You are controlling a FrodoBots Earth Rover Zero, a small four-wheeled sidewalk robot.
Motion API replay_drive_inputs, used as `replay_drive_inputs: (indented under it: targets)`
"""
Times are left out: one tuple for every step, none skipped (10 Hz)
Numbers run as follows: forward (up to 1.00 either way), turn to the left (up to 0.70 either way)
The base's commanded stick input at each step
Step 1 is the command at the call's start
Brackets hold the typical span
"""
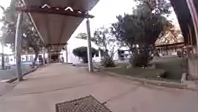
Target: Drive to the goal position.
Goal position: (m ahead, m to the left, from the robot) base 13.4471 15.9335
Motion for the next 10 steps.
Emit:
replay_drive_inputs:
  targets:
    - [0.70,0.30]
    - [0.70,0.32]
    - [0.70,0.35]
    - [0.70,0.35]
    - [0.70,0.35]
    - [0.70,0.35]
    - [0.70,0.35]
    - [0.70,0.33]
    - [0.70,0.31]
    - [0.70,0.00]
